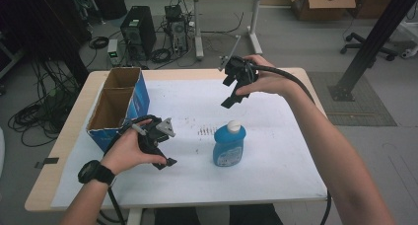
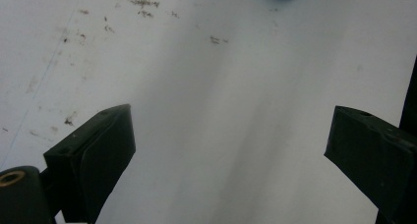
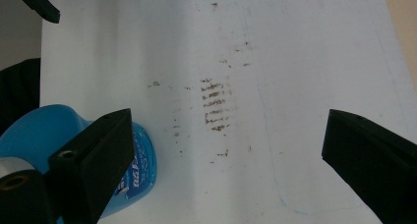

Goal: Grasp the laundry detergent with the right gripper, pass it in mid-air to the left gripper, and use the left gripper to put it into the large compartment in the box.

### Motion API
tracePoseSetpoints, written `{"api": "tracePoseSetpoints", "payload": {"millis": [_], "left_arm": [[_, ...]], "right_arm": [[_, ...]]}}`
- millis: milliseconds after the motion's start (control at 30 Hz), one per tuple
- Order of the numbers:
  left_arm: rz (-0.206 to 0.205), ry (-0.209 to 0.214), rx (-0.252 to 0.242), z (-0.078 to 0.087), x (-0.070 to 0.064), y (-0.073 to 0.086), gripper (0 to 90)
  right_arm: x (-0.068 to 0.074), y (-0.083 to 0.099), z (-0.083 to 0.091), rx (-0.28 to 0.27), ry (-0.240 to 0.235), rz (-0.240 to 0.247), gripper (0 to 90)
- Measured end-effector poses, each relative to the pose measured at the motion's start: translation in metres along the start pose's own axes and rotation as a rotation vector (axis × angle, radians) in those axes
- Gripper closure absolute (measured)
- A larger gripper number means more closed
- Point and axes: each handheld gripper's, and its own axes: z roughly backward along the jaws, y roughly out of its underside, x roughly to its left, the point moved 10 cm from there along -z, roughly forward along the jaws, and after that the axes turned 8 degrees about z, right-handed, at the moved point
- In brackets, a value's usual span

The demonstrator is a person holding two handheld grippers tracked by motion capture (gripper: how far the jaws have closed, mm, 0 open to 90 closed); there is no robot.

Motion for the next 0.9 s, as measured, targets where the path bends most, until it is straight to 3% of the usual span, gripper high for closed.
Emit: {"api": "tracePoseSetpoints", "payload": {"millis": [267, 600, 900], "left_arm": [[-0.007, -0.001, 0.007, 0.002, 0.000, -0.001, 5.1], [0.005, -0.014, -0.003, 0.008, 0.001, -0.005, 5.0], [0.007, -0.020, -0.004, 0.010, -0.001, -0.007, 5.0]], "right_arm": [[0.002, 0.000, 0.018, -0.049, 0.019, 0.008, 5.2], [0.018, 0.000, 0.050, -0.138, 0.027, 0.057, 3.4], [0.031, 0.024, 0.065, -0.201, 0.034, 0.054, 3.2]]}}
